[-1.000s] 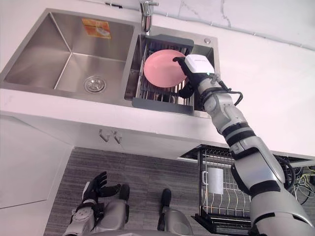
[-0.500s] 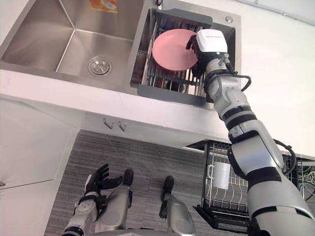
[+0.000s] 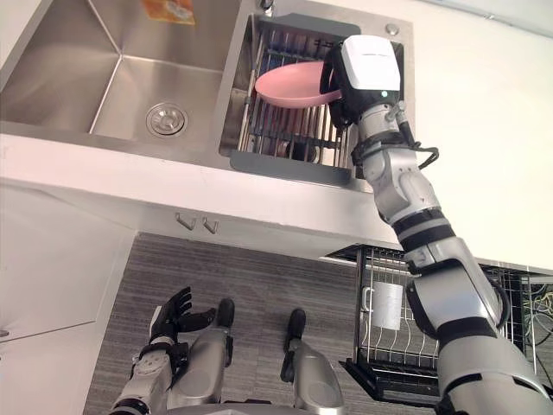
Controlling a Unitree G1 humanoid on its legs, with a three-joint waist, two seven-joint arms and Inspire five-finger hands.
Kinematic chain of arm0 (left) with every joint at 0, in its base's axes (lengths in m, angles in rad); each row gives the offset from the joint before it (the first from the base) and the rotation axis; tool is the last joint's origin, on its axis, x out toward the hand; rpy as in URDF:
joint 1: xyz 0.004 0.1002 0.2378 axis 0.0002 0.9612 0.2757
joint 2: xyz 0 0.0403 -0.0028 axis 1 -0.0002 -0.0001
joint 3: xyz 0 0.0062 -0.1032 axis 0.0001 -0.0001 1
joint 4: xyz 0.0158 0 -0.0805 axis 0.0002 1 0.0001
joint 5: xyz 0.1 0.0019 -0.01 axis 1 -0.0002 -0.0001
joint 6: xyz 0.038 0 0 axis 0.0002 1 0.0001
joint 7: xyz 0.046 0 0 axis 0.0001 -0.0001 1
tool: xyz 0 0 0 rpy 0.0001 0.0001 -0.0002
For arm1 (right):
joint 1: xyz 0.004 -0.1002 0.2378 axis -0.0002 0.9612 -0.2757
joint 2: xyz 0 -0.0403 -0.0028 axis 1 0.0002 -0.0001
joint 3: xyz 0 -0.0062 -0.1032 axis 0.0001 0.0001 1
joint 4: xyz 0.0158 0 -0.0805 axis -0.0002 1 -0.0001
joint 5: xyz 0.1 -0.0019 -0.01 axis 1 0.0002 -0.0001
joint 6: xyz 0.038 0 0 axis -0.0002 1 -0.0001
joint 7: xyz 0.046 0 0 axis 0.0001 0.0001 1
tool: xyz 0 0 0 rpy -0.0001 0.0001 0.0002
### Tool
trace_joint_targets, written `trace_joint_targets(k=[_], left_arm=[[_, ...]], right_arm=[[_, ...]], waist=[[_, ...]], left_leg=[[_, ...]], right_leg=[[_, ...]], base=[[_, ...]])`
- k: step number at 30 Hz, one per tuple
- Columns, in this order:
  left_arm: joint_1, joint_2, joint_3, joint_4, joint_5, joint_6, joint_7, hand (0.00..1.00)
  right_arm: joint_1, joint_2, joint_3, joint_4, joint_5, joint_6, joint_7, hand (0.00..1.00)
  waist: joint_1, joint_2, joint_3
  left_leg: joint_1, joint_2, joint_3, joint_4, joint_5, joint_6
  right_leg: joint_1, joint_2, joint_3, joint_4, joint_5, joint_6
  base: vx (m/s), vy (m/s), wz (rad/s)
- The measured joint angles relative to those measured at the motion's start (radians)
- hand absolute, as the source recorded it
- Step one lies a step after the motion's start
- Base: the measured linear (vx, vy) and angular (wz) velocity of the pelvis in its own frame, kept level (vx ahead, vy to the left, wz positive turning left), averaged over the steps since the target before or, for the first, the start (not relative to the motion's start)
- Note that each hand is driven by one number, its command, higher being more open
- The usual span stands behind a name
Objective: Walk over to the sink, pick up the cup, carry it to the dishwasher, place the cup inside the dishwasher, then close the dishwasher door
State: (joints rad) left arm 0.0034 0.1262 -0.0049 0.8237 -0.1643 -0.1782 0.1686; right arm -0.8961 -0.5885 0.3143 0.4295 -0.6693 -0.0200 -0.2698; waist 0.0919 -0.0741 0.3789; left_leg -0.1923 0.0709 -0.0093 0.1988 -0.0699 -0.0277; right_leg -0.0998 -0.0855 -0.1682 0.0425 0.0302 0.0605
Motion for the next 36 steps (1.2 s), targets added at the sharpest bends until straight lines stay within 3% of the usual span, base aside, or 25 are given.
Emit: trace_joint_targets(k=[6, 8, 13, 16, 18, 23, 27, 32, 36], left_arm=[[0.019, 0.003, 0.001, 0.002, 0.029, 0.006, -0.005, 0.90], [0.029, 0.005, -0.001, 0.013, 0.046, 0.016, -0.012, 0.90], [0.061, 0.002, -0.003, 0.026, 0.048, 0.020, -0.023, 0.90], [0.081, -0.002, -0.002, 0.064, 0.049, 0.023, -0.023, 0.90], [0.095, -0.012, -0.002, 0.088, 0.050, 0.024, -0.023, 0.90], [0.111, -0.030, -0.005, 0.117, 0.067, 0.024, -0.024, 0.90], [0.104, -0.040, -0.006, 0.118, 0.067, 0.023, -0.026, 0.90], [0.062, -0.055, -0.006, 0.107, 0.066, 0.018, -0.022, 0.90], [0.003, -0.060, -0.026, 0.094, 0.063, 0.017, -0.011, 0.90]], right_arm=[[0.173, -0.007, -0.087, -0.297, -0.002, -0.077, -0.053, 0.30], [0.287, -0.006, -0.151, -0.405, -0.004, -0.096, -0.070, 0.30], [0.474, 0.027, -0.305, -0.500, -0.005, -0.095, -0.091, 0.30], [0.657, 0.114, -0.492, -0.574, -0.002, -0.068, -0.126, 0.30], [0.780, 0.171, -0.604, -0.602, 0.001, -0.048, -0.149, 0.30], [0.940, 0.252, -0.681, -0.586, 0.037, -0.001, -0.166, 0.30], [0.982, 0.283, -0.682, -0.473, 0.100, 0.022, -0.161, 0.30], [0.982, 0.293, -0.677, -0.438, 0.170, 0.041, -0.141, 0.30], [0.928, 0.292, -0.641, -0.373, 0.247, 0.043, -0.120, 0.30]], waist=[[-0.023, -0.001, -0.006], [-0.035, -0.001, -0.035], [-0.060, 0.002, -0.088], [-0.095, 0.008, -0.126], [-0.124, 0.027, -0.154], [-0.168, 0.081, -0.178], [-0.190, 0.099, -0.163], [-0.175, 0.123, -0.096], [-0.161, 0.122, -0.038]], left_leg=[[0.067, 0.005, 0.042, -0.024, -0.002, 0.002], [0.083, 0.005, 0.061, -0.035, -0.005, 0.002], [0.120, 0.008, 0.106, -0.049, -0.015, 0.004], [0.146, 0.015, 0.144, -0.040, -0.036, 0.004], [0.153, 0.021, 0.177, -0.024, -0.057, 0.004], [0.152, 0.036, 0.288, -0.001, -0.091, 0.005], [0.139, 0.040, 0.363, 0.011, -0.101, 0.009], [0.070, 0.056, 0.419, 0.102, -0.140, 0.014], [-0.009, 0.077, 0.450, 0.156, -0.158, 0.013]], right_leg=[[0.029, 0.001, 0.039, 0.009, -0.006, 0.002], [0.031, 0.001, 0.056, 0.008, -0.007, 0.004], [0.039, 0.003, 0.100, 0.007, -0.007, 0.007], [0.049, 0.008, 0.138, 0.002, -0.008, 0.012], [0.038, 0.014, 0.173, 0.000, -0.011, 0.016], [-0.031, 0.032, 0.278, 0.032, -0.003, 0.020], [-0.100, 0.045, 0.354, 0.074, -0.001, 0.027], [-0.205, 0.038, 0.349, 0.169, -0.030, 0.025], [-0.288, 0.033, 0.331, 0.180, 0.004, 0.023]], base=[[0.00, 0.005, -0.18], [0.04, 0.023, -0.22], [0.04, 0.025, -0.29], [0.00, 0.028, -0.36], [0.00, 0.034, -0.47], [0.02, 0.033, -0.70], [0.00, 0.026, -0.56], [-0.08, 0.008, -0.36], [-0.09, -0.008, -0.27]])
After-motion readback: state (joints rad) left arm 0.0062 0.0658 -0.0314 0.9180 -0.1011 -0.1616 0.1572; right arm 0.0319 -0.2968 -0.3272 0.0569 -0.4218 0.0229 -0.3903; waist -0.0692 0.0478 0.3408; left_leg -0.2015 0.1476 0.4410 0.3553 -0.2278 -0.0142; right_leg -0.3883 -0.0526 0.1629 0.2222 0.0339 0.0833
